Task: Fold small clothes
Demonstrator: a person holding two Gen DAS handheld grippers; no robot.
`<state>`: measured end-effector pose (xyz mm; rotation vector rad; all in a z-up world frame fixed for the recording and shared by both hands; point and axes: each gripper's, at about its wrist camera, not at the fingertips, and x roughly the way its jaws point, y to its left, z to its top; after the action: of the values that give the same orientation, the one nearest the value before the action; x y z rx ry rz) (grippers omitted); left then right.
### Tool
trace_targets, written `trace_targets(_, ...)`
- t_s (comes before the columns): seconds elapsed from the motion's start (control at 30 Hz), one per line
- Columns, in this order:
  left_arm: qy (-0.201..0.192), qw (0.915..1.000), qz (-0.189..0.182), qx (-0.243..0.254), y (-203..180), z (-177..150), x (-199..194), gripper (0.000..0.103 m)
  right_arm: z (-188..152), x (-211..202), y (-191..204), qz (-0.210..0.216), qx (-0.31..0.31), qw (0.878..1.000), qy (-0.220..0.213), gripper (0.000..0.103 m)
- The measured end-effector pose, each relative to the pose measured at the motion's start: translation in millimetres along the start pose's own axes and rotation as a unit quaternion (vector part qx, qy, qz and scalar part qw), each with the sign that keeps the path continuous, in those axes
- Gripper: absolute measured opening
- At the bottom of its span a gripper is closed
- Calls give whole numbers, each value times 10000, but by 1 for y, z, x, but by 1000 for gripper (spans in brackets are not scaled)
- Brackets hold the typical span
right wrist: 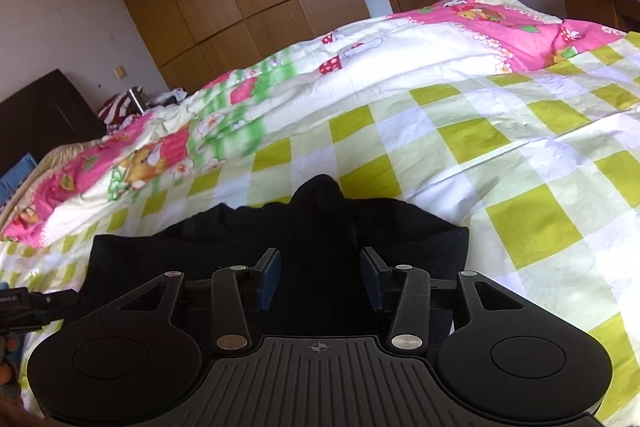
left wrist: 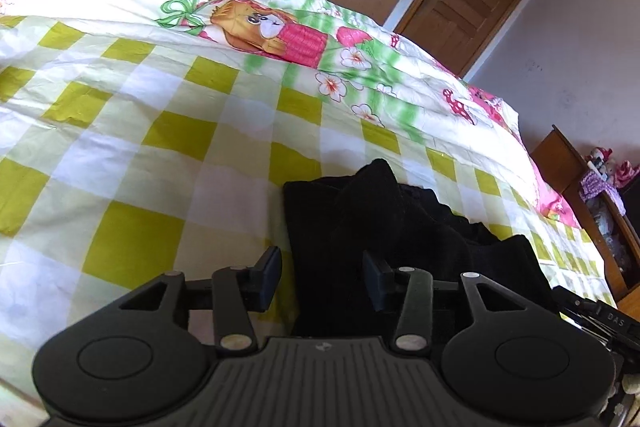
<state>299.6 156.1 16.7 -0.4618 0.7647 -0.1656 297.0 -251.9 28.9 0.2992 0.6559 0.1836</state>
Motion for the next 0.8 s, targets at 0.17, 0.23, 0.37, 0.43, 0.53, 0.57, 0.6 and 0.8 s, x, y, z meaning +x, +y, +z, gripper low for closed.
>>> trace_targets(0.17,194,9995,151,173,-11,12,33,62,7,28,12,-334,-362,9986,187,45)
trace_targets(0.23,251,9992,288,110,-10,16,43,61,8,31,11,-360,-378,9982,280,45)
trace_targets(0.37,265,9991,291,175,-14,15,48,45,7,28,3,-370,-227,9980,466,10)
trace_targets(0.43,139,9995,222,192,-18,16,40,38,9,15,-4,-248,66,9991,325,8)
trace_targets(0.53,-52,9999,-44,-75,-14,22,31,36,11,-10,-13,-27,552,9984,-86,7)
trace_targets(0.57,-81,9999,-67,-114,-13,22,32,36,10,-12,-16,-28,682,9976,-150,7)
trace_targets(0.6,-48,9999,20,-92,-13,21,38,36,8,-9,-19,-106,807,9966,-114,8)
trace_targets(0.8,28,9989,450,-147,-9,16,52,46,-6,9,-27,-425,935,9946,146,12)
